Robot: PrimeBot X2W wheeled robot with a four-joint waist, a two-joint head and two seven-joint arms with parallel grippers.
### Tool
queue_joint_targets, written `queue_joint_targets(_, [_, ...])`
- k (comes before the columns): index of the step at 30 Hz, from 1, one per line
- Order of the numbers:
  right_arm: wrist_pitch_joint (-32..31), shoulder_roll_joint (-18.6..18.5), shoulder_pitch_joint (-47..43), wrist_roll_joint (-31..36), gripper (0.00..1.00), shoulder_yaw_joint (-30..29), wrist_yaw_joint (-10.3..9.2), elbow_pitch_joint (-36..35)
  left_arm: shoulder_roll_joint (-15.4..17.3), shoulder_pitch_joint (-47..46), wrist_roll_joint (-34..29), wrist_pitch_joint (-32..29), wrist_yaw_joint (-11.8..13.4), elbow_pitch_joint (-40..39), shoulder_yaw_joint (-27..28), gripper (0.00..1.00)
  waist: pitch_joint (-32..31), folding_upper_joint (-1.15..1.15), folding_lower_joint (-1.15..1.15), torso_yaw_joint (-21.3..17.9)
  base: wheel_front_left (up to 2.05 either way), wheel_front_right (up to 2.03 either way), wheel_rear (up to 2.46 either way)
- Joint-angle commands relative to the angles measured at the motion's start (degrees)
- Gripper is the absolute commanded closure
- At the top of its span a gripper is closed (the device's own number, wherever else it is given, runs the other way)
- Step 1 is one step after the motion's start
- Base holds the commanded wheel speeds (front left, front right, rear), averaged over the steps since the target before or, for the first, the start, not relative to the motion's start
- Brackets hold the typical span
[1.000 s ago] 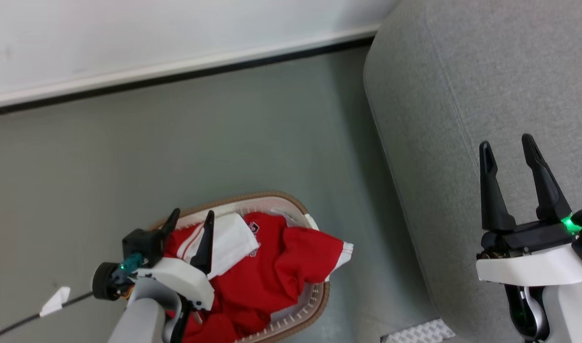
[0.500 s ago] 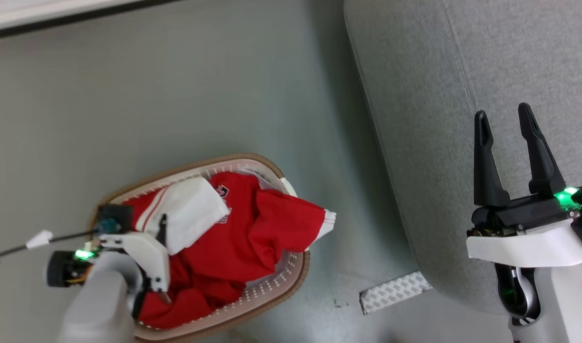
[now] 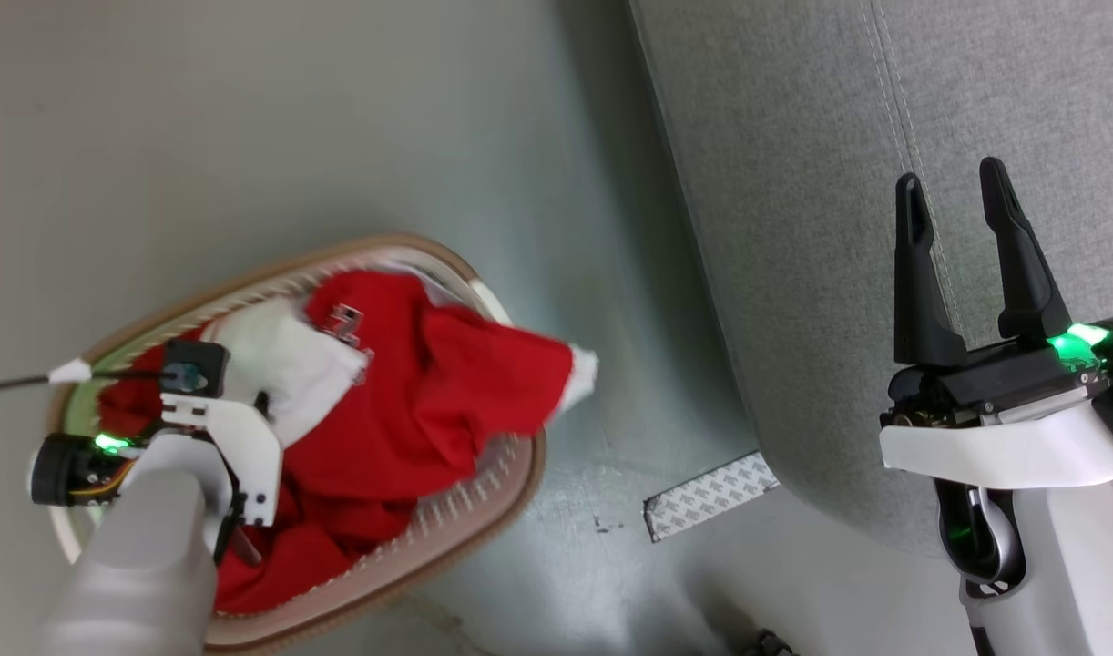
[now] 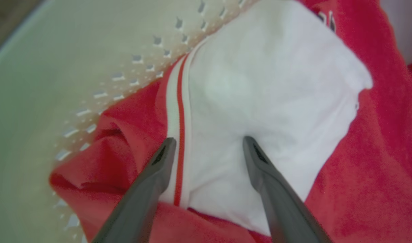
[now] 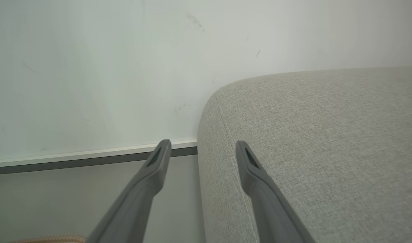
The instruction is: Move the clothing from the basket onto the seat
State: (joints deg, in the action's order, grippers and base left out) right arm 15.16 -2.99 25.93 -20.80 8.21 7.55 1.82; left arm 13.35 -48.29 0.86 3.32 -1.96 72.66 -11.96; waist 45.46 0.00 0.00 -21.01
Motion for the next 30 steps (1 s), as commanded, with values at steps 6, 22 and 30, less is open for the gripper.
queue_joint_targets(6, [0.0, 0.1, 1.2, -1.1, 0.0, 0.1, -0.12, -0.2, 1.0, 1.3, -2.9, -8.2, -1.4, 1.0, -3.8, 0.0, 1.4, 0.0, 0.0, -1.1, 0.0, 0.0, 0.0])
queue_joint_targets(22, [0.0, 0.1, 1.2, -0.8, 0.0, -0.1, -0.12, 1.0, -0.4, 2.0, -1.3, -6.4, -2.6, 1.2, -5.6, 1.0, -1.4, 0.0, 0.0, 0.1, 0.0, 0.0, 0.0])
queue_joint_targets(30, [0.0, 0.1, -0.8, 1.5, 0.0, -0.7, -0.12, 2.5, -3.7, 5.0, 1.0, -1.6, -3.6, 1.2, -5.5, 1.0, -10.5, 0.0, 0.0, 2.8, 0.0, 0.0, 0.0])
